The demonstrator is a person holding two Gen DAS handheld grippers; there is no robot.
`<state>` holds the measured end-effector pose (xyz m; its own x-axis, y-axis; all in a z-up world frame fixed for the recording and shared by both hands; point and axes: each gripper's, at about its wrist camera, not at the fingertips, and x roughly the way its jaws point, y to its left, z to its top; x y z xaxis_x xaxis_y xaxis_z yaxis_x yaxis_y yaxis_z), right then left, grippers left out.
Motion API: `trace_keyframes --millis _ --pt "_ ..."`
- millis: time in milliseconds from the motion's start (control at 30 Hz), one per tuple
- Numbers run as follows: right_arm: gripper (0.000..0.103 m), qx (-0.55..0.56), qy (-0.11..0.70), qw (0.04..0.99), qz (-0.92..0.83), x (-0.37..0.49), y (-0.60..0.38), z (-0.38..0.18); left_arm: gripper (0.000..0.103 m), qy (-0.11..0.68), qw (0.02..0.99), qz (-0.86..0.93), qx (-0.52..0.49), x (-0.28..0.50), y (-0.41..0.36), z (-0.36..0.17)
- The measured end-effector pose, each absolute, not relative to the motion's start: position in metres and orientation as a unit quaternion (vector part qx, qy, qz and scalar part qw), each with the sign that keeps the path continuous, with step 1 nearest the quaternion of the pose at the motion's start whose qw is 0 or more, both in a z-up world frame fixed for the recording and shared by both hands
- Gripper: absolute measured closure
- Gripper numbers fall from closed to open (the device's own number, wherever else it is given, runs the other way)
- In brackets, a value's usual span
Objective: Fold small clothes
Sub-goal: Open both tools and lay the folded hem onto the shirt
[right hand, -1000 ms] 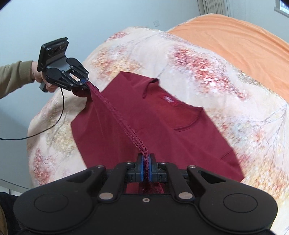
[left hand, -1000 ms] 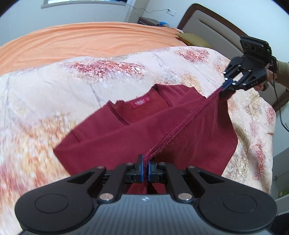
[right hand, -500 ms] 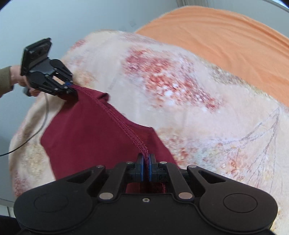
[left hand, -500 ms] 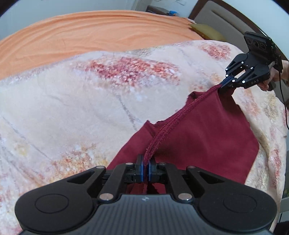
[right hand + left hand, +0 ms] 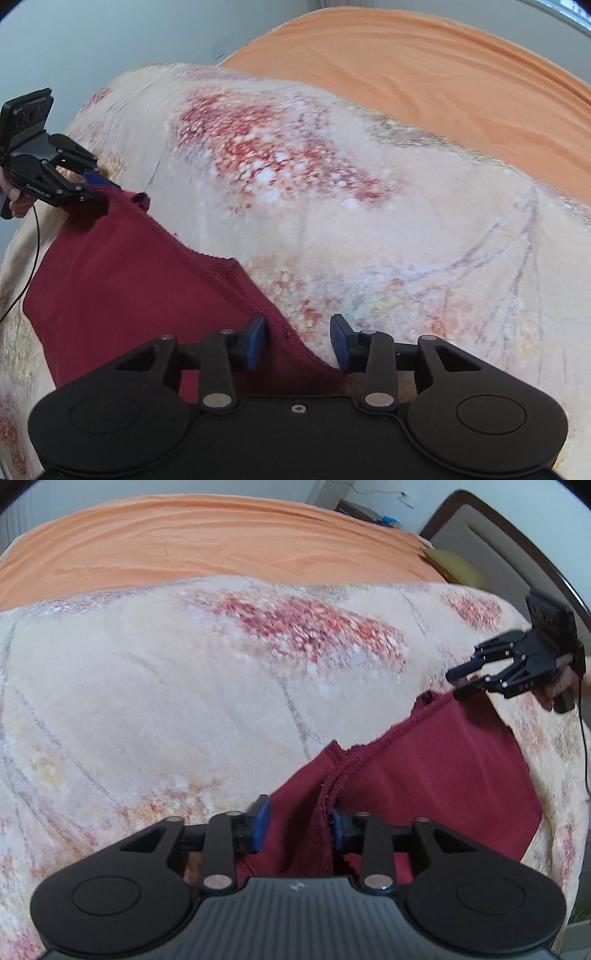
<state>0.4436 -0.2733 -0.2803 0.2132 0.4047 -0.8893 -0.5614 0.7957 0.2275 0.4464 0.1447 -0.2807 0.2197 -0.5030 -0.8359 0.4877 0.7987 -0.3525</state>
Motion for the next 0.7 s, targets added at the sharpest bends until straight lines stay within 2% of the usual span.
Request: trace_keyframes --millis 67,100,267,400,533,600,700 --pt "0.061 -0.057 0.529 0.795 0.292 0.441 -0.284 -0.276 0.030 0.524 0.798 -0.295 -0.029 0.448 0.156 -0.273" --pt "0.060 -0.044 0.521 0.805 0.281 0.440 -0.291 -0.273 0.029 0.516 0.805 -0.287 -0.050 0.450 0.164 -0.269" --pt "0.055 0.085 0.471 0.845 0.240 0.419 -0.337 -0.253 0.029 0.460 0.844 -0.238 -0.141 0.440 0.203 -0.248" --pt "0.055 0.166 0.455 0.841 0.242 0.385 -0.362 -0.258 0.029 0.413 0.853 -0.263 -0.180 0.400 0.211 -0.242" --pt "0.061 0.187 0.459 0.824 0.276 0.355 -0.354 -0.273 0.030 0.405 0.827 -0.317 -0.227 0.368 0.201 -0.253" --pt "0.061 0.231 0.428 0.815 0.316 0.335 -0.346 -0.268 0.030 0.405 0.812 -0.342 -0.243 0.350 0.188 -0.259" --pt "0.056 0.230 0.436 0.794 0.354 0.306 -0.317 -0.268 0.030 0.432 0.799 -0.356 -0.219 0.321 0.162 -0.277"
